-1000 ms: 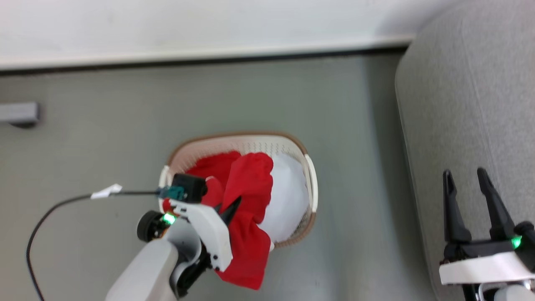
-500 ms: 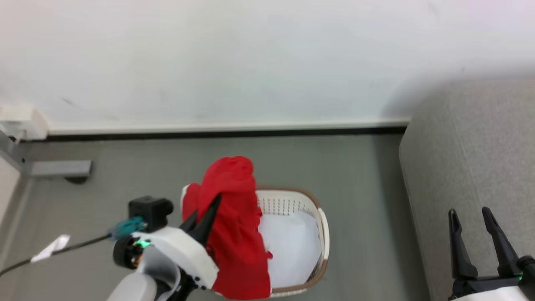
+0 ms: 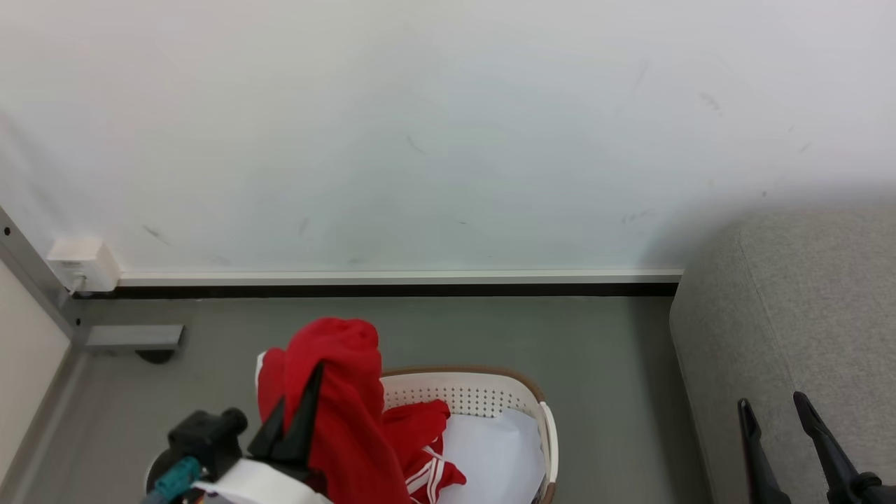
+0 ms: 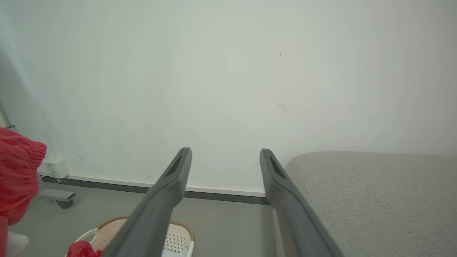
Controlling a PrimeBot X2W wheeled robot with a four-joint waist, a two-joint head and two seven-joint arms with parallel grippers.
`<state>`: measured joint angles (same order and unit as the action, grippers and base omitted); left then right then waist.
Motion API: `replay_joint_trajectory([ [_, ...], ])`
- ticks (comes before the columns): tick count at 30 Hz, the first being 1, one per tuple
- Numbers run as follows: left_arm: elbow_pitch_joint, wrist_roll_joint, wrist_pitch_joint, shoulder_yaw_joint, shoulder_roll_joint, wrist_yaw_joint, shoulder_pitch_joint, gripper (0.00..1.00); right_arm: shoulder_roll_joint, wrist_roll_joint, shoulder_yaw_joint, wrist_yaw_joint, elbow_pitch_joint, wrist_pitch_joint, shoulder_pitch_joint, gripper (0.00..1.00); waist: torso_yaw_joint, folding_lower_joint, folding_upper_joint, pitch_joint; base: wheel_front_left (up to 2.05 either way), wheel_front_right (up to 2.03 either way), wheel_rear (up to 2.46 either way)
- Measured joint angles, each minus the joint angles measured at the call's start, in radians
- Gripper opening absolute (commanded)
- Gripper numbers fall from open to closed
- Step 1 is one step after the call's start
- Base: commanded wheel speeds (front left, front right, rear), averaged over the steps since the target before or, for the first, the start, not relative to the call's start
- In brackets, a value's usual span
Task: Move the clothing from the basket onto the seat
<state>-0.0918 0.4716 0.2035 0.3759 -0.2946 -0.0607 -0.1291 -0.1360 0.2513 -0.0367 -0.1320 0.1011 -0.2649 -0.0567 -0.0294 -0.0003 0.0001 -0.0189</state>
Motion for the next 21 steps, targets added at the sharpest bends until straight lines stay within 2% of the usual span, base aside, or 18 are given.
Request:
replay_joint_trajectory([
  [8,-0.002,-0.021,0.044,0.018,-0.007,0.050,0.030,0.00,-0.020,0.003,-0.034,0.000,-0.027,0.000,-0.010,1.00,0.012,0.0001,0.0000,-0.007,0.00,0.00,0.00],
  [11,0.005,-0.021,0.046,0.026,-0.009,0.070,0.029,0.00,-0.029,0.045,-0.079,0.000,-0.048,0.000,-0.004,1.00,0.012,0.0002,0.0000,-0.004,0.00,0.00,0.00],
  [16,0.047,-0.035,0.030,0.066,-0.019,0.104,0.002,0.00,-0.115,0.100,-0.209,0.000,-0.102,0.000,0.054,1.00,0.006,0.0002,0.0000,-0.003,0.00,0.00,0.00],
  [21,0.103,-0.053,-0.020,0.132,-0.021,0.136,-0.043,0.00,-0.230,0.177,-0.390,0.000,-0.140,0.000,0.128,1.00,0.000,0.0003,0.0000,-0.007,0.00,0.00,0.00],
])
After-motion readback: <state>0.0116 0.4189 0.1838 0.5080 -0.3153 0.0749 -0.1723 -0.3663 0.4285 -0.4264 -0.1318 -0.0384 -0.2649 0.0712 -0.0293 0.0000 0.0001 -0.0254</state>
